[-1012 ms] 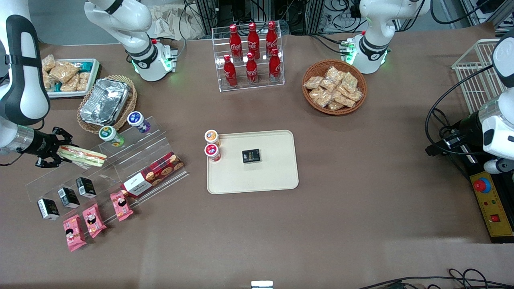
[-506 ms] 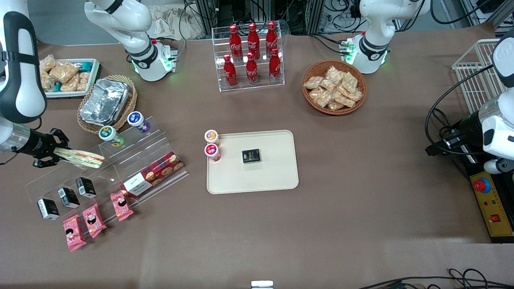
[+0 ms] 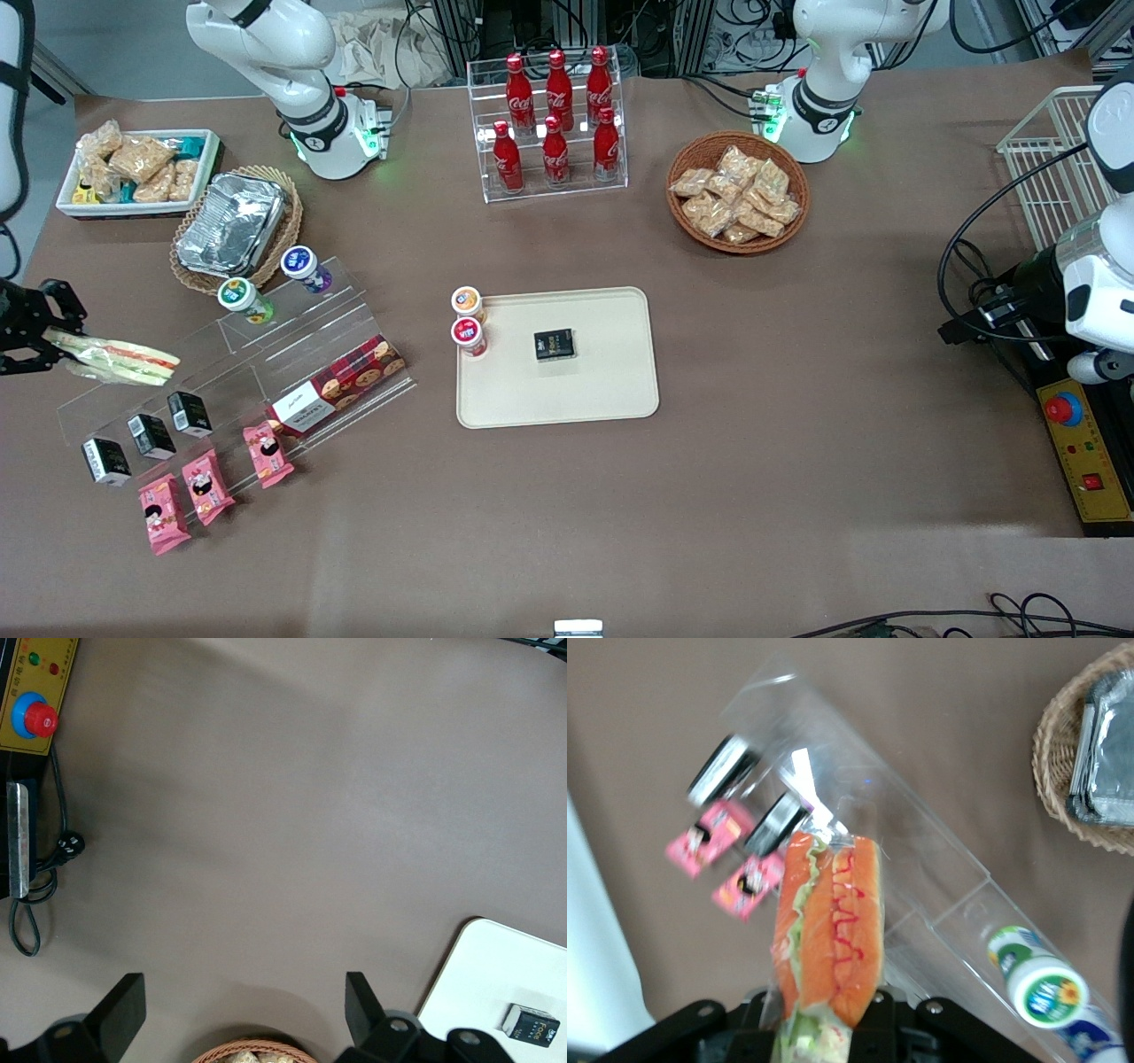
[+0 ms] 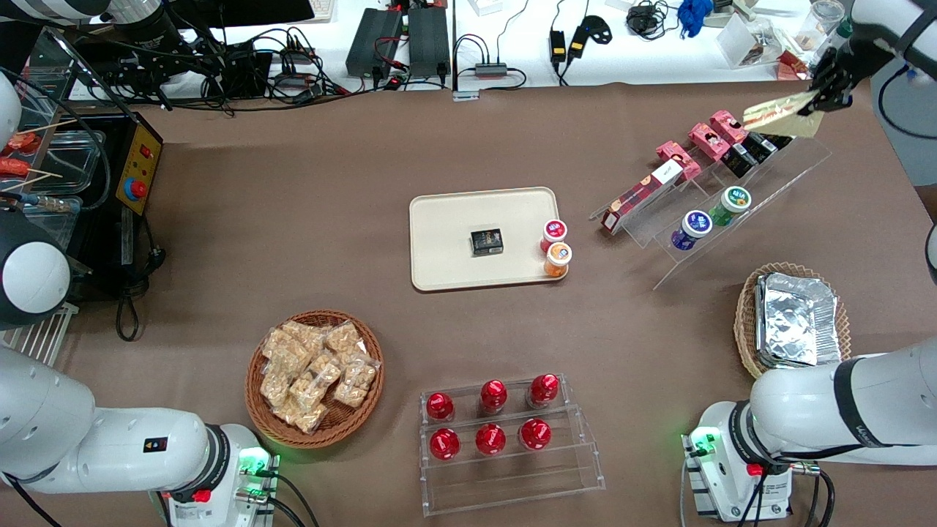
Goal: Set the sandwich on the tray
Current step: 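Open the right gripper and lower it around the wrapped sandwich, then close the right gripper on the sandwich and lift it from the rack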
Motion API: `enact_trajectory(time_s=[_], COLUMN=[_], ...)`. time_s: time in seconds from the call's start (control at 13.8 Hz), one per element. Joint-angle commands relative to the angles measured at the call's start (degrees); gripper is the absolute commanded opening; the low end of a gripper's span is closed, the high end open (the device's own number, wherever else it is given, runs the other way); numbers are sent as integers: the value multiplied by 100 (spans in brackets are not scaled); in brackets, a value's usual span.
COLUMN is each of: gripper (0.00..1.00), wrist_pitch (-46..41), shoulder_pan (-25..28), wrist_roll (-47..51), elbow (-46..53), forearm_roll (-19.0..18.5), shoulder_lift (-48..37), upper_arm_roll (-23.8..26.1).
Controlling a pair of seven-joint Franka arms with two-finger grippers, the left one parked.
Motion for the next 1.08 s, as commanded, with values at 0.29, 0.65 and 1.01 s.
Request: enact_trajectory(time_s=[0.29,0.65,1.01], gripper=[27,27,27], wrist_pitch=[-1025,-1245,-1237], shoulder_pan=[724,1111,1586], wrist_roll=[-3421,-3505,-3731], elbow=[899,1206,1321], forearm_roll=[408,365,154], shoulder_lift=[72,81,81], upper_arm_roll=[42,69,104])
